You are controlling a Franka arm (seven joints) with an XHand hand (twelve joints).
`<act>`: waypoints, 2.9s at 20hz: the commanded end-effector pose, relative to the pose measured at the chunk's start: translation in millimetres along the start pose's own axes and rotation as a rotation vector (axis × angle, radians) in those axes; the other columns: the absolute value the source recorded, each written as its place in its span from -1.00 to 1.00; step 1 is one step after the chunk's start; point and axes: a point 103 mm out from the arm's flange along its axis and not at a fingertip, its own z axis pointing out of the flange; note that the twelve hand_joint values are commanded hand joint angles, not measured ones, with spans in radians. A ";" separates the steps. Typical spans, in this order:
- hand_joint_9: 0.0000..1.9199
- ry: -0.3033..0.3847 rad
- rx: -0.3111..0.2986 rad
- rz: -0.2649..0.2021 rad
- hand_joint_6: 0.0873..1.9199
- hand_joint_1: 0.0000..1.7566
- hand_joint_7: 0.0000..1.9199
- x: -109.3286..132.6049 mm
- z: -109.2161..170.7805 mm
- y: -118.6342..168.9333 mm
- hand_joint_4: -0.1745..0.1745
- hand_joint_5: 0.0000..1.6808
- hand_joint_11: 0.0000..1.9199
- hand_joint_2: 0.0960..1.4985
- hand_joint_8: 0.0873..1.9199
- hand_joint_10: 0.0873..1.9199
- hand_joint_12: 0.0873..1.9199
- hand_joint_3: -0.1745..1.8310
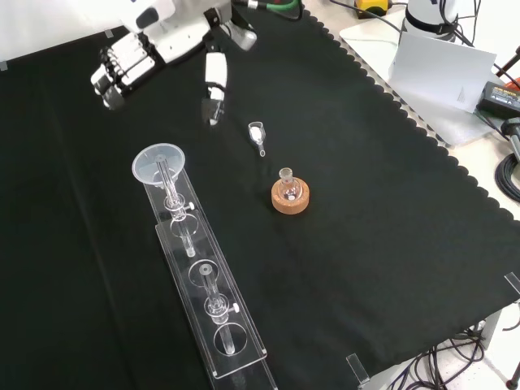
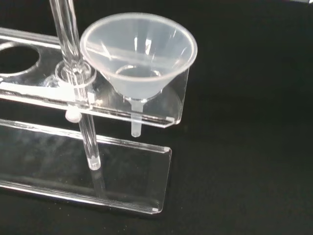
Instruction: Pick up the funnel from the transparent funnel stand.
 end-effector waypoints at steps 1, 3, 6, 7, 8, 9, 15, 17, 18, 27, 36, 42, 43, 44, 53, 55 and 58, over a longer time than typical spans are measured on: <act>-0.99 0.038 -0.008 0.040 -1.00 -0.56 -0.93 -5.6 12.3 12.5 0.06 -1.00 -1.00 -0.18 -1.00 -1.00 -0.44 -0.82; -0.95 0.010 -0.029 0.101 -1.00 -0.56 -0.91 -6.3 15.0 16.8 0.03 -1.00 -1.00 -0.18 -1.00 -1.00 -0.41 -0.82; -0.93 -0.041 -0.013 0.060 -1.00 -0.56 -0.88 0.6 18.1 21.3 0.00 -1.00 -1.00 -0.18 -1.00 -1.00 -0.31 -0.82; -0.93 -0.066 -0.005 0.036 -1.00 -0.56 -0.88 4.8 17.9 24.7 0.00 -1.00 -1.00 -0.18 -1.00 -1.00 -0.28 -0.82; -0.93 -0.071 -0.011 0.021 -1.00 -0.56 -0.88 3.6 18.4 25.8 0.00 -1.00 -1.00 -0.18 -0.99 -1.00 -0.26 -0.82; -0.94 -0.053 -0.004 0.010 -1.00 -0.56 -0.89 1.8 20.9 28.6 0.00 -1.00 -1.00 -0.18 -0.99 -1.00 -0.25 -0.82; -0.95 0.005 -0.002 -0.019 -1.00 -0.56 -0.89 -12.8 37.0 44.7 -0.01 -1.00 -1.00 -0.19 -0.98 -1.00 -0.24 -0.83; -0.95 0.002 0.013 -0.026 -1.00 -0.56 -0.90 -10.9 43.3 49.1 -0.01 -1.00 -1.00 -0.19 -0.98 -1.00 -0.24 -0.83; -0.95 0.003 0.019 -0.031 -1.00 -0.55 -0.90 -10.3 47.0 51.0 -0.01 -1.00 -1.00 -0.19 -0.98 -0.99 -0.24 -0.83; -0.95 0.012 0.040 -0.039 -1.00 -0.54 -0.89 -3.0 63.3 74.6 -0.02 -1.00 -1.00 -0.19 -0.97 -0.97 -0.24 -0.83; -1.00 0.038 0.073 -0.063 -1.00 -0.54 -0.92 -5.6 75.1 59.3 0.00 -1.00 -1.00 -0.19 -0.74 -0.68 -0.11 -0.83; -1.00 -0.009 0.102 -0.072 -1.00 -0.55 -0.96 -2.2 81.9 45.9 -0.01 -1.00 -1.00 -0.19 -0.58 -0.58 -0.02 -0.83; -1.00 -0.020 0.114 -0.081 -1.00 -0.55 -0.96 0.4 84.2 46.8 -0.01 -1.00 -1.00 -0.19 -0.56 -0.56 -0.01 -0.83; -1.00 -0.021 0.120 -0.083 -1.00 -0.55 -0.96 2.0 86.9 47.3 -0.02 -1.00 -1.00 -0.19 -0.55 -0.54 0.00 -0.83; -1.00 0.210 0.077 -0.277 -1.00 -0.54 -0.94 -26.4 102.4 57.2 -0.05 -1.00 -1.00 -0.19 -0.49 -0.46 0.03 -0.83; -1.00 0.117 0.109 -0.210 -1.00 -0.54 -0.94 -40.8 103.5 55.7 -0.06 -1.00 -1.00 -0.19 -0.49 -0.45 0.04 -0.83; -1.00 0.031 0.120 -0.156 -1.00 -0.53 -0.92 -50.8 103.4 51.9 -0.07 -0.99 -1.00 -0.19 -0.47 -0.39 0.06 -0.83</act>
